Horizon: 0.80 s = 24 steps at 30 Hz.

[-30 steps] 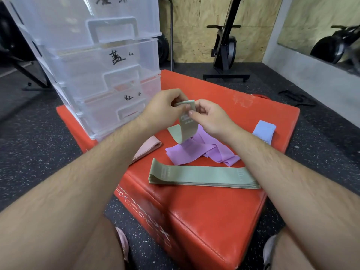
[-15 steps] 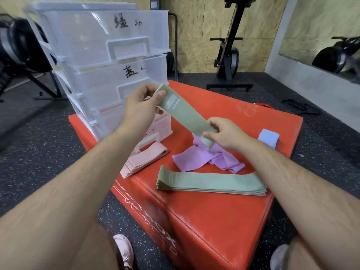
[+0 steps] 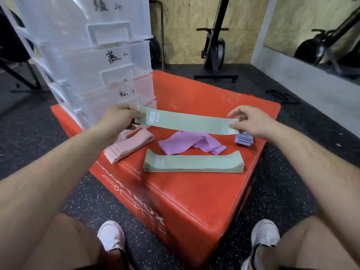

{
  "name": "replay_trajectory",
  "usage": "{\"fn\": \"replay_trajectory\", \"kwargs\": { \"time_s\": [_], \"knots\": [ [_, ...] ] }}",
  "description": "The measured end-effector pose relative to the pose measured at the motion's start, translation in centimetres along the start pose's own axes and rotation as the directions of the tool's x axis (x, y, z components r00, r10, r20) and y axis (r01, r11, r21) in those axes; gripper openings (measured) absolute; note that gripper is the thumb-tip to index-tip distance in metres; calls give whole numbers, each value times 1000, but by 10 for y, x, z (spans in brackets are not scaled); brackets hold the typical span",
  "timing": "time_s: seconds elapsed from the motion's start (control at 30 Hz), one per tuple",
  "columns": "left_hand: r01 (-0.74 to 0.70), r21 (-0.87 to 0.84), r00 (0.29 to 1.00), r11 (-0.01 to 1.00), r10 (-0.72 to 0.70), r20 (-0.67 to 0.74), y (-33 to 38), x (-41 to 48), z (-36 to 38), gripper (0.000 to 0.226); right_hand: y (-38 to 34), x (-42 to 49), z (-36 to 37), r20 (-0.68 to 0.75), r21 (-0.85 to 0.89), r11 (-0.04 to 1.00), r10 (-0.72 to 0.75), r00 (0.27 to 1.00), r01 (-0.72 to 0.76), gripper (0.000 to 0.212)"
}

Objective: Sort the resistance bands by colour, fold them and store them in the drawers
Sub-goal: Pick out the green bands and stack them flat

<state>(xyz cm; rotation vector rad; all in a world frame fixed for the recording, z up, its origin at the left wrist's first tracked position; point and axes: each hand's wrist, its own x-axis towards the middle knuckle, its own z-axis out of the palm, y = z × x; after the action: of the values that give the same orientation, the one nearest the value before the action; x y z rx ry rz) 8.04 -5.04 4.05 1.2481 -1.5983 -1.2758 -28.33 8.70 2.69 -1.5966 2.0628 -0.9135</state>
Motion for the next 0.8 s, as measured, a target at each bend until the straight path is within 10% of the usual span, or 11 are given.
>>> {"fn": "replay_trajectory", "kwargs": {
  "time_s": [0.8],
  "knots": [
    [-83, 589, 995, 804, 33, 95, -65, -52, 28, 25, 25, -68, 33, 119, -365, 929, -18, 993, 61, 4]
  ]
}}
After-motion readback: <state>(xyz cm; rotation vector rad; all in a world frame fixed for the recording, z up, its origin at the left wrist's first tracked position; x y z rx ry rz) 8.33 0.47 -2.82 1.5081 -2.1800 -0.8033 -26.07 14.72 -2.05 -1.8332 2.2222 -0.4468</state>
